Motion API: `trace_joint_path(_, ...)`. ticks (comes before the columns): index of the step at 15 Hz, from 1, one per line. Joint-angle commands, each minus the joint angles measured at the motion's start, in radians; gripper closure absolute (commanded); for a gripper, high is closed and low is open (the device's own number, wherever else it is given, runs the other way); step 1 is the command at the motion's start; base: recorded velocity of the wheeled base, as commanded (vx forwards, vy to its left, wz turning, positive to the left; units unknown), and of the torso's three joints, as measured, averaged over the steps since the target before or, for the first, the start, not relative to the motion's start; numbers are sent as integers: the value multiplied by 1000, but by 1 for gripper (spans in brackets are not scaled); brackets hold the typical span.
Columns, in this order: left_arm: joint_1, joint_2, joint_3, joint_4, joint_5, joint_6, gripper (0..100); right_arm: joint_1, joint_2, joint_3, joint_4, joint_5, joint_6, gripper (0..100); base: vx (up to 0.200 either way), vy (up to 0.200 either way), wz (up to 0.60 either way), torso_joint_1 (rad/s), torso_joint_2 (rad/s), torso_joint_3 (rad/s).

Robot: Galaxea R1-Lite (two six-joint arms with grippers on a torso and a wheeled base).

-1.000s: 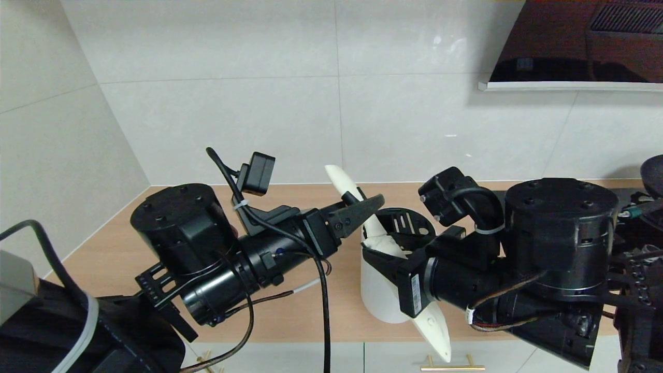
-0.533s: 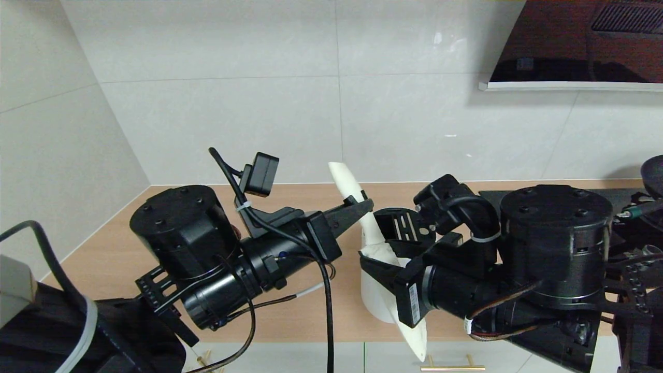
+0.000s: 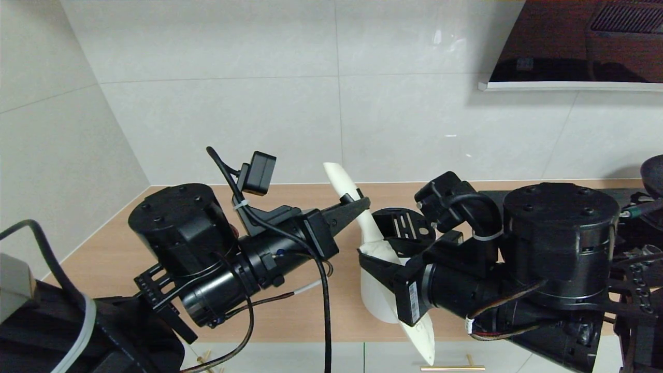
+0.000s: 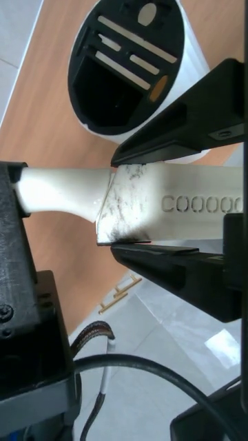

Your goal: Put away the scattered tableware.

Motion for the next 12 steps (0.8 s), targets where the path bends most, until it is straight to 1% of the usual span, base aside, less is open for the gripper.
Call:
trace_joint_path(1, 0, -9, 0, -1, -1, -1, 100, 0, -2, -2, 1, -1, -1, 100, 0, 0, 0, 0, 0, 0)
trace_joint_path(2, 0, -12, 0, -1, -1, -1, 100, 0, 0, -2, -1, -1, 1, 0, 0, 0, 0, 0, 0, 0)
trace_joint_path(5, -1, -37, 1, -1, -3, -1, 100, 0, -3, 2, -2, -1, 1, 0, 0, 0, 0, 0, 0, 0)
trace_joint_path(7, -12, -88, 1, -1, -6, 1, 100, -8, -52, 11, -33, -1, -1, 0, 0, 0, 0, 0, 0, 0)
trace_joint_path(8, -12, -104, -2, 0, -6, 1, 100, -28, -95, 17, -38, -2, -5, 0, 0, 0, 0, 0, 0, 0)
trace_joint_path(9, -8, -111, -14, 0, -6, 9, 100, -63, -140, 17, -35, -1, -11, 0, 0, 0, 0, 0, 0, 0)
trace_joint_path(10, 6, -108, -48, 0, -6, 30, 100, -97, -175, 11, -31, 5, -14, 0, 0, 0, 0, 0, 0, 0)
trace_joint_path(11, 41, -92, -120, 4, -12, 70, 100, -138, -209, 6, -28, 10, -20, 0, 0, 0, 0, 0, 0, 0)
trace_joint_path(12, 58, -61, -193, 4, -26, 110, 100, -170, -224, -2, -28, 11, -27, 0, 0, 0, 0, 0, 0, 0)
